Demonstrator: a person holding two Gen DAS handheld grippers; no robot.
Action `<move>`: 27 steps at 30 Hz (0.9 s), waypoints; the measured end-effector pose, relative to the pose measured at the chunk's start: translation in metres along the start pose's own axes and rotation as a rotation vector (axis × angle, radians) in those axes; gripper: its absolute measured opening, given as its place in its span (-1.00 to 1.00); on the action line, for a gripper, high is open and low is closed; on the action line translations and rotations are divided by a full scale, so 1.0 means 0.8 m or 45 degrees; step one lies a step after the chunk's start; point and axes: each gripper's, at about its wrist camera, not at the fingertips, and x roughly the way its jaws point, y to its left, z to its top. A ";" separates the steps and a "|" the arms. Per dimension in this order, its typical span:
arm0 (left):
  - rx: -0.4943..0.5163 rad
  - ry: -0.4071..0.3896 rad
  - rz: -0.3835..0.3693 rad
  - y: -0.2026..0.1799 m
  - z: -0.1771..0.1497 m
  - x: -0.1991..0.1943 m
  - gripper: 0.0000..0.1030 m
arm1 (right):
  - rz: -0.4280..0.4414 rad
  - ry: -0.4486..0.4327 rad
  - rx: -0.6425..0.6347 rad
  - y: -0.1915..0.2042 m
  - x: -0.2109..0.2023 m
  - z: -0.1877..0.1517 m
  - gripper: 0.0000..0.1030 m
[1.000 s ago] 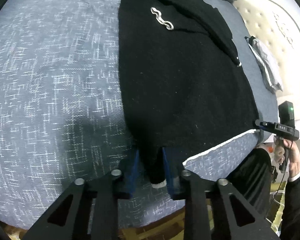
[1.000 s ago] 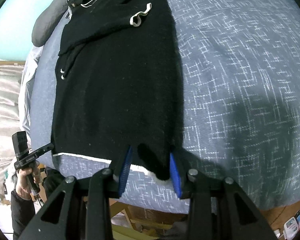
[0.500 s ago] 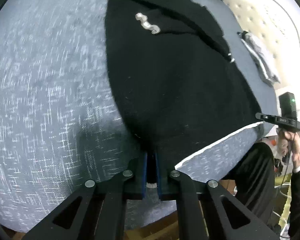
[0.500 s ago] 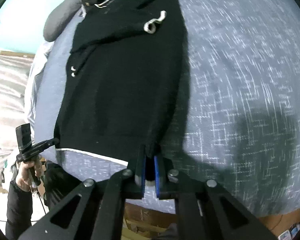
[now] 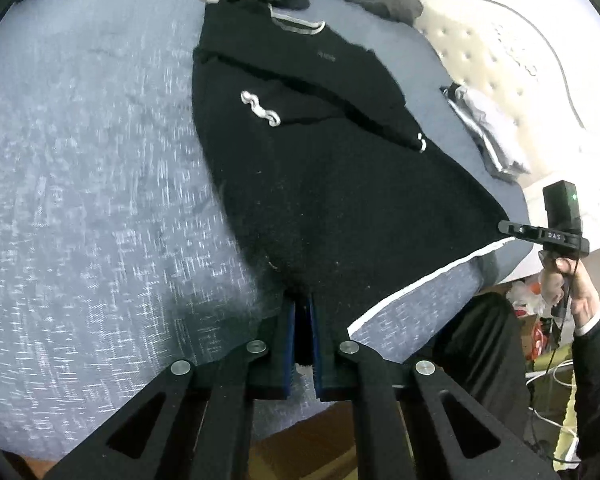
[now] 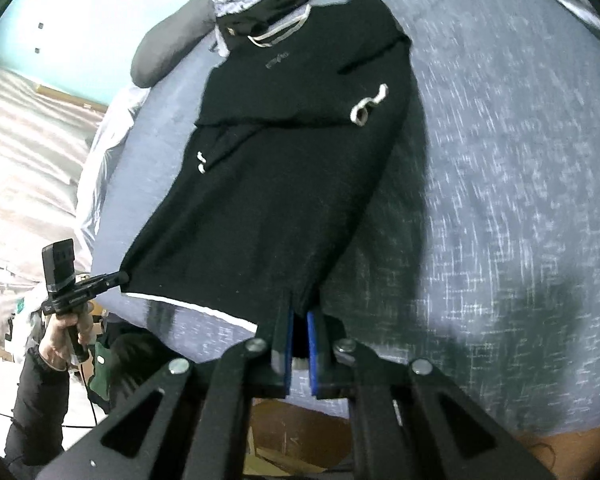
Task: Fold clothes
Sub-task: 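Close both tools on the white-trimmed hem of the sweatshirt, then lift the hem with both tools and fold it over toward the collar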
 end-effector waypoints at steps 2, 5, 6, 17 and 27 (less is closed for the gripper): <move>0.014 -0.014 -0.005 -0.006 -0.001 -0.007 -0.88 | 0.012 -0.017 -0.032 0.011 -0.011 0.001 -0.91; 0.034 -0.035 -0.013 -0.016 -0.002 -0.016 -0.88 | 0.031 -0.042 -0.077 0.026 -0.028 0.001 -0.91; 0.041 -0.042 -0.015 -0.019 -0.003 -0.019 -0.88 | 0.037 -0.050 -0.086 0.029 -0.034 0.000 -0.91; 0.089 -0.133 -0.050 -0.040 -0.009 -0.089 -0.88 | 0.141 -0.135 -0.180 0.061 -0.092 -0.014 -0.93; 0.171 -0.190 -0.104 -0.076 -0.038 -0.151 -0.88 | 0.190 -0.201 -0.304 0.104 -0.159 -0.036 -0.93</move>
